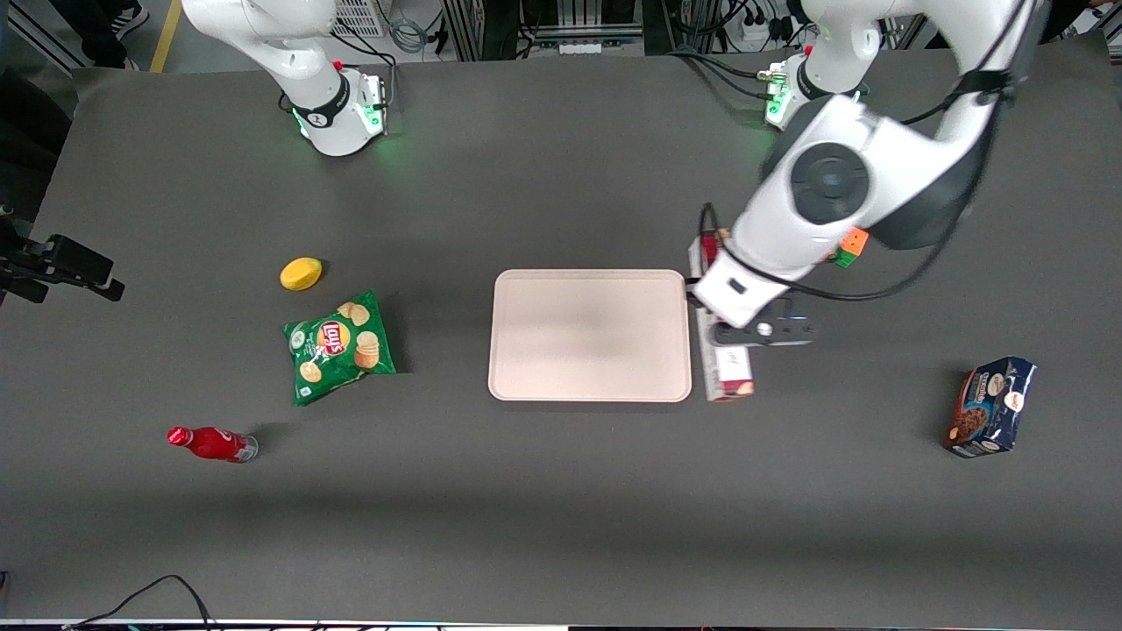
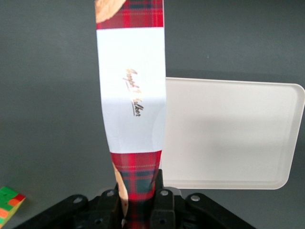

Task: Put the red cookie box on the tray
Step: 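Lower the held box upright onto the tray's edge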

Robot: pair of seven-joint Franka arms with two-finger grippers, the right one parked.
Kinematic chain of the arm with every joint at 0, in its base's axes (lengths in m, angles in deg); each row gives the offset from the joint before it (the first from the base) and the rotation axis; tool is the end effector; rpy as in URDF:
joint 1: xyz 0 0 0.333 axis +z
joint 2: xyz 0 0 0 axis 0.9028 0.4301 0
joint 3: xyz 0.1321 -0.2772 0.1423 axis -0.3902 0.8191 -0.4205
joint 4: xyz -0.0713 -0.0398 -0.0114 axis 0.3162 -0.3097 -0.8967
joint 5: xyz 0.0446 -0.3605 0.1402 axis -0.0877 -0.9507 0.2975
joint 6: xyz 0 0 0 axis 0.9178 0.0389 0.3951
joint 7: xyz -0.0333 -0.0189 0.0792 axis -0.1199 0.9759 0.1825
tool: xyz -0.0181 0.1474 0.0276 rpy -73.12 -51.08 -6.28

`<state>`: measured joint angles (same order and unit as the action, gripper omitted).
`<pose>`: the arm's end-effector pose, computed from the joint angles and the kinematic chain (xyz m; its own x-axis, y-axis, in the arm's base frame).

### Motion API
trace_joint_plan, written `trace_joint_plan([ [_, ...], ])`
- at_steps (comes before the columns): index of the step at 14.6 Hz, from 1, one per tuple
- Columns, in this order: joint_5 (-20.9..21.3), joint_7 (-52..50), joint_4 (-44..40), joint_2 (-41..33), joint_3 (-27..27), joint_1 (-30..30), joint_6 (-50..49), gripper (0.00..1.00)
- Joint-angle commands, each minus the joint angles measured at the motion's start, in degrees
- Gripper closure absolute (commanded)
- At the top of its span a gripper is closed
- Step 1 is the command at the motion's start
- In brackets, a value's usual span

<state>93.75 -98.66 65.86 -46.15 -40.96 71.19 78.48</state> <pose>0.5589 -0.3061 0.4281 0.9974 0.0401 -0.0604 0.0433 -0.9977 0.0530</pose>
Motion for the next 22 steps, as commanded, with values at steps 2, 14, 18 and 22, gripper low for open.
trace_joint_plan([
  [2, 5.75, -2.45, 5.87, 2.37, 0.32, -3.5, 9.8, 0.98],
  [14, 19.55, -16.68, 10.98, 12.56, 0.24, -6.32, 21.24, 0.98],
  [18, 22.11, -16.78, 11.51, 14.24, -0.2, -6.23, 21.25, 0.98],
  [22, 22.29, -18.96, 13.0, 13.98, -0.2, -6.31, 21.33, 0.98],
])
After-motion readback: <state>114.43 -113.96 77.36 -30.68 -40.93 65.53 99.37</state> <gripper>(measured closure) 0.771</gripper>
